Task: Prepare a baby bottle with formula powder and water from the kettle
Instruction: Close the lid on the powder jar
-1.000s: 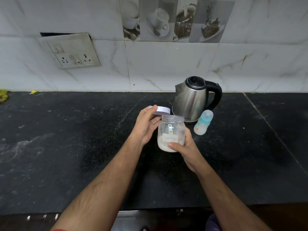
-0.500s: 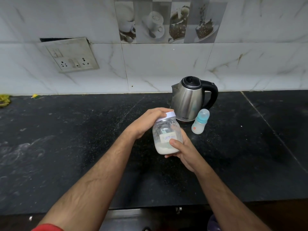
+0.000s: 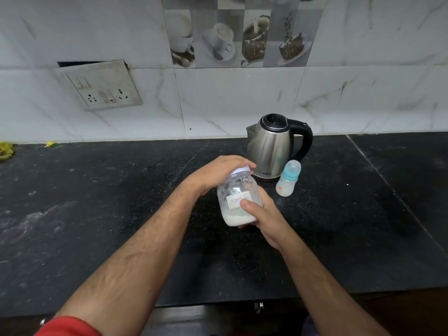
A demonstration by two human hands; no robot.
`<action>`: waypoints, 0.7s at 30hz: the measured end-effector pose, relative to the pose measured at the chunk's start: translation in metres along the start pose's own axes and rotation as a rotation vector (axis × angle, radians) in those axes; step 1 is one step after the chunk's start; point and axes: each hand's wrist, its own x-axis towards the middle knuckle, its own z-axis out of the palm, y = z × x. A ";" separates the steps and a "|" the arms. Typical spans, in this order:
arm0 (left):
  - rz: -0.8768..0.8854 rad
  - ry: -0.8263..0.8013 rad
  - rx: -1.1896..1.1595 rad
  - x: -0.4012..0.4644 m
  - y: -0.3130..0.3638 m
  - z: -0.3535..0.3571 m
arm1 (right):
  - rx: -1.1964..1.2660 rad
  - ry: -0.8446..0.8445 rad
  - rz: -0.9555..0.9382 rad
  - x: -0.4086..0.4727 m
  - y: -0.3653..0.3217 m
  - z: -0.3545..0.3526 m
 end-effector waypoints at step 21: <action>0.210 0.085 -0.207 -0.024 -0.003 -0.009 | 0.148 -0.163 -0.017 -0.008 -0.010 0.004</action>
